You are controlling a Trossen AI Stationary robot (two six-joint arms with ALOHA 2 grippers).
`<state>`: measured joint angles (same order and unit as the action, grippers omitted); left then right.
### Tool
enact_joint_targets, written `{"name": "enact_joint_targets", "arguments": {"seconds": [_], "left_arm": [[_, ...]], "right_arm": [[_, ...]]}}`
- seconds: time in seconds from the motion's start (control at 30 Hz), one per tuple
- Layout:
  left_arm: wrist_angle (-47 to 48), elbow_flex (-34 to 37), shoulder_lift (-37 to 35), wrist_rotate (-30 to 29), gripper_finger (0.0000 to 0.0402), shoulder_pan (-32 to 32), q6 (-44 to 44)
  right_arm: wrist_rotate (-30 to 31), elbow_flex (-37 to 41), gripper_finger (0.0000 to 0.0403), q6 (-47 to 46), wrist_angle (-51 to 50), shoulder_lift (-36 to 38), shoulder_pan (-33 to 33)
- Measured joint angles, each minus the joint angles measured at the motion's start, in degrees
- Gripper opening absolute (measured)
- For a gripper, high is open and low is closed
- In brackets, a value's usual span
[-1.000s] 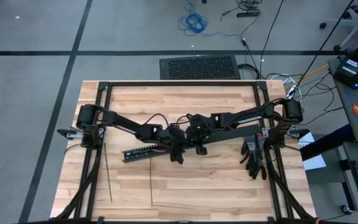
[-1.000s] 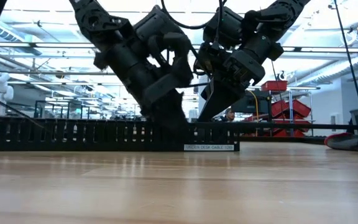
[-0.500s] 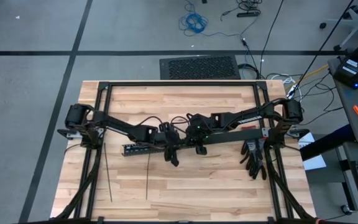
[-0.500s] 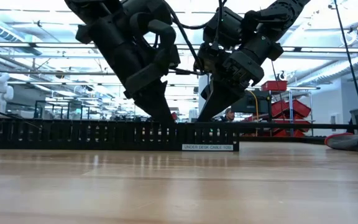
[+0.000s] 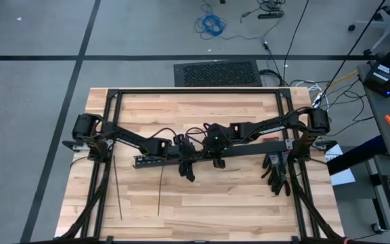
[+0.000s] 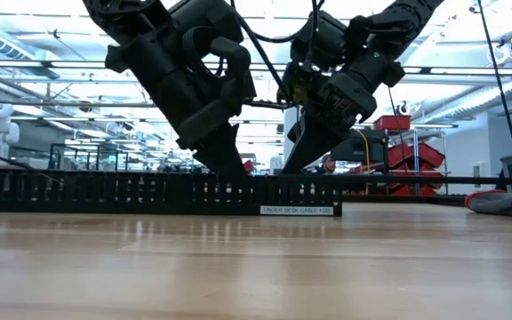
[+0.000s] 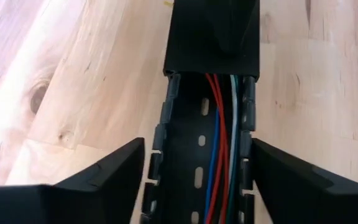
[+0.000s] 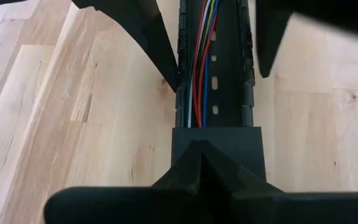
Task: Ziptie cables
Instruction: Close the black cable duct with the cable duct cover
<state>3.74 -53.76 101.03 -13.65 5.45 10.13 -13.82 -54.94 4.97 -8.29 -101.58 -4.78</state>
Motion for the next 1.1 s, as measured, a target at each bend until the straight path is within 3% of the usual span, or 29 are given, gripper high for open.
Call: {"name": "enact_joint_targets", "arguments": {"seconds": [0.23, 0.37, 0.8, 1.1], "left_arm": [[-1.0, 0.1, 0.0, -0.3, 0.0193, 0.3, -0.5], [-2.0, 0.2, 0.1, -0.8, 0.0165, 0.7, -1.4], [-4.4, 0.2, 0.2, -0.8, 0.0157, 1.0, -1.7], [-5.6, 0.1, 0.2, 0.1, 0.0157, 1.0, -1.4]], "right_arm": [[0.0, 0.0, 0.0, -0.4, 0.4, 0.0, 0.0], [0.0, 0.1, 0.0, -0.4, 0.6, 0.0, 0.0], [-1.5, 0.1, 0.0, -1.1, 6.9, -2.1, 0.0], [-0.3, -2.9, 0.0, -0.2, 4.5, -2.0, 0.4]]}}
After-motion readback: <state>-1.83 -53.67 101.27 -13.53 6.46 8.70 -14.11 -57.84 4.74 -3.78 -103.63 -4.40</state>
